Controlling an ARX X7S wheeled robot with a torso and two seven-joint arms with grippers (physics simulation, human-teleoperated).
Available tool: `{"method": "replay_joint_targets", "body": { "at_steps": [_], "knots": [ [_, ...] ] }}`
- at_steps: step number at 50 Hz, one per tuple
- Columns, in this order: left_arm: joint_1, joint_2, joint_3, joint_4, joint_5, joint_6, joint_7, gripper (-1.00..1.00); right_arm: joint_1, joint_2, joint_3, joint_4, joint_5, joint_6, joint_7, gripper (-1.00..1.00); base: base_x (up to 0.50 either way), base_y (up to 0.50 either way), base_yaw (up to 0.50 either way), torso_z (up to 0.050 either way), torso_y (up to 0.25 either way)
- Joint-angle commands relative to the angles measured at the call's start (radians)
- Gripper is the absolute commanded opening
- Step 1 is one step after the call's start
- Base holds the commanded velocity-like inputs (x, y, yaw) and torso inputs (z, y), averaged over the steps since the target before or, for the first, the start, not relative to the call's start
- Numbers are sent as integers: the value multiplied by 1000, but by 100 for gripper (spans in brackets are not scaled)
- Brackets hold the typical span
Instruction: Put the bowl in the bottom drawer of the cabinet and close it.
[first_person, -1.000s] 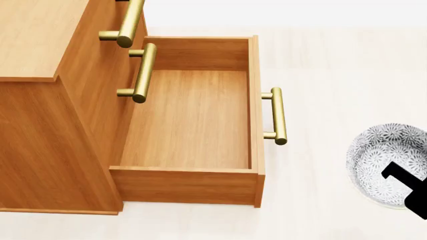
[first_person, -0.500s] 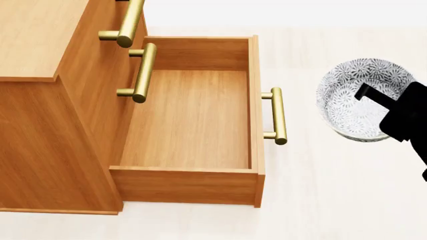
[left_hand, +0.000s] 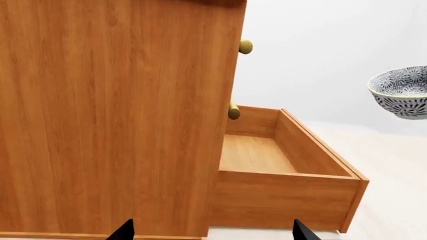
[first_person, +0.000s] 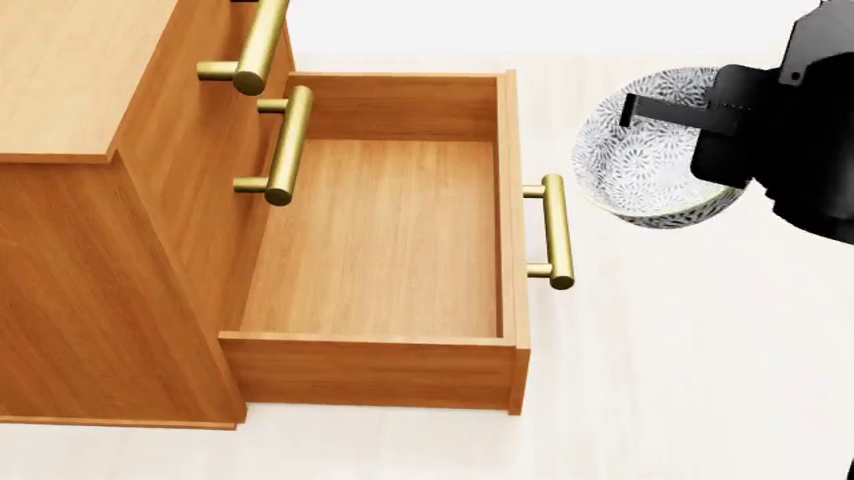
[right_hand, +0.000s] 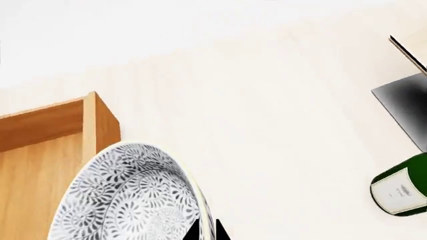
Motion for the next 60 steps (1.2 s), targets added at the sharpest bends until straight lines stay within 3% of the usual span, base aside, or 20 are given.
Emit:
{"method": "replay_joint_targets", "body": {
  "at_steps": [1,23,37,60],
  "knots": [
    [1,-3,-1,-3,-4,5,-2,100,190,-26,-221,165,-75,-3,-146,-100,0,0,0,0,0],
    [-6,-4,3,-6,-10,10,-3,100,417,-239,-691,537,-362,-144,-585,-100,0,0,0,0,0],
    [0,-9,3,-5,-10,17,-6,100,481,-370,-795,720,-445,-237,-717,-100,0,0,0,0,0],
    [-6,-11,3,-21,-18,25,-7,100,406,-402,-805,725,-427,-317,-753,-100,0,0,0,0,0]
  ]
}}
